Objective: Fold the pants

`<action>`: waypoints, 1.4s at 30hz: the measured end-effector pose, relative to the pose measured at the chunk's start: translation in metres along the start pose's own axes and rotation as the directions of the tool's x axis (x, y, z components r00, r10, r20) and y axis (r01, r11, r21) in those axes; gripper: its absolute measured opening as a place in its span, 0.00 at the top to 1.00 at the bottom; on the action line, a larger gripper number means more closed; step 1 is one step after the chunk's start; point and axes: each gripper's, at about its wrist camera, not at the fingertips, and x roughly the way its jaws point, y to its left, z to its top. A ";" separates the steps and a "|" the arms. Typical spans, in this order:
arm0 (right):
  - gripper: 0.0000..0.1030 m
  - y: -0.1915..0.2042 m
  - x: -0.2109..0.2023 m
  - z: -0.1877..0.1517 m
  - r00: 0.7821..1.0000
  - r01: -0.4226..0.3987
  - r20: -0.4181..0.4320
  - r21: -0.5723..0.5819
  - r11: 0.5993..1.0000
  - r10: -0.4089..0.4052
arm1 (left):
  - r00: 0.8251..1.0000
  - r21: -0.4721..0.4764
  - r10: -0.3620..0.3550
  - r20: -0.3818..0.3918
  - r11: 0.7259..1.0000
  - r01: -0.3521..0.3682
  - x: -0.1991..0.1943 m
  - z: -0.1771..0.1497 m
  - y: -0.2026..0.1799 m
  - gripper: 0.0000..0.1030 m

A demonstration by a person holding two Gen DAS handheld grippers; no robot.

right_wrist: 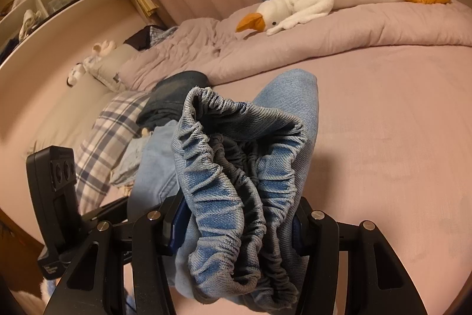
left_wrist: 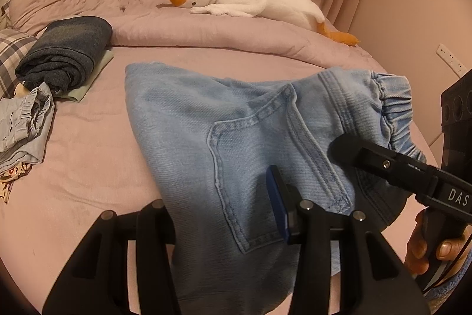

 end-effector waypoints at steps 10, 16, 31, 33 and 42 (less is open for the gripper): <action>0.45 -0.001 0.001 0.000 1.000 0.002 -0.001 0.001 1.000 -0.002 | 1.000 -0.002 0.001 -0.009 1.000 -0.001 0.009 0.006 0.003 0.57; 0.45 -0.003 0.003 -0.001 1.000 0.007 -0.001 0.010 1.000 -0.007 | 1.000 -0.001 0.002 -0.017 1.000 -0.002 0.016 0.008 0.005 0.57; 0.45 -0.002 0.012 -0.002 1.000 0.013 -0.010 0.033 0.999 -0.013 | 0.999 0.004 0.025 -0.039 1.000 -0.025 0.033 0.013 0.006 0.57; 0.45 -0.002 0.014 -0.001 1.000 0.014 -0.011 0.034 0.999 -0.014 | 0.999 0.005 0.028 -0.042 1.000 -0.028 0.035 0.013 0.006 0.57; 0.45 -0.004 0.023 -0.002 1.000 0.015 -0.018 0.050 0.999 -0.014 | 0.998 0.007 0.039 -0.057 0.999 -0.039 0.044 0.015 0.009 0.57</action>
